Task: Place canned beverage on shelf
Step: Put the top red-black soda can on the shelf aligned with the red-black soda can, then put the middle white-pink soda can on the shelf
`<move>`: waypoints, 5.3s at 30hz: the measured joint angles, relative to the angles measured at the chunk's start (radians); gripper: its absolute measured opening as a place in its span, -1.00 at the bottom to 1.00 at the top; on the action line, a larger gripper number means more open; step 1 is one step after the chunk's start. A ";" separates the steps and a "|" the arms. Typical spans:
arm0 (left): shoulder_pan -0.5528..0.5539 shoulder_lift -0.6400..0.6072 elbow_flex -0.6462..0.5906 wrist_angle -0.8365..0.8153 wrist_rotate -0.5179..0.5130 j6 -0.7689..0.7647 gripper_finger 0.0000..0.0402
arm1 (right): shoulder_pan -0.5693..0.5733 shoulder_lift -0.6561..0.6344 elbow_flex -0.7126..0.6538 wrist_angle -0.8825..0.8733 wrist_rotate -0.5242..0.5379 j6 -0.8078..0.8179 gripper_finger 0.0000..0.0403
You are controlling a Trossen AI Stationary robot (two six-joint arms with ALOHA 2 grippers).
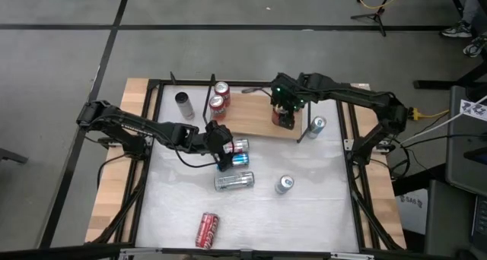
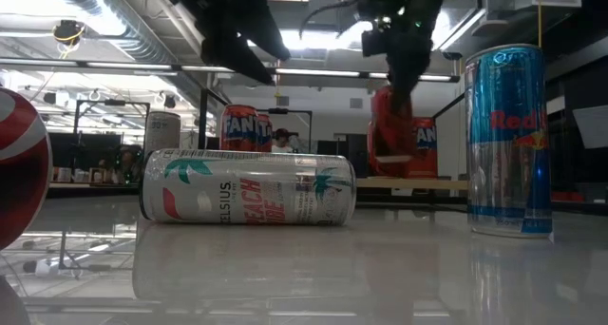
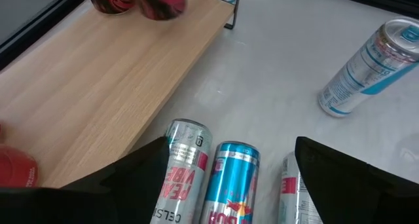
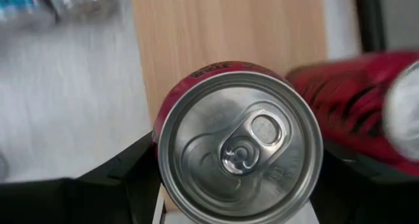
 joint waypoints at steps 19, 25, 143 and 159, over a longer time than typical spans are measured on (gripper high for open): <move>-0.013 0.000 0.000 0.000 0.000 0.000 0.61 | -0.111 -0.031 -0.121 0.157 -0.046 -0.035 0.41; -0.013 0.000 0.000 0.000 -0.001 0.000 0.61 | -0.123 -0.031 -0.121 0.158 -0.067 -0.034 0.42; -0.013 -0.002 0.000 0.001 -0.047 0.001 0.61 | -0.039 -0.031 0.092 0.009 -0.201 -0.029 0.90; -0.022 -0.004 0.108 -0.021 -0.066 0.000 0.61 | 0.226 -0.031 0.117 0.014 -0.198 -0.028 0.90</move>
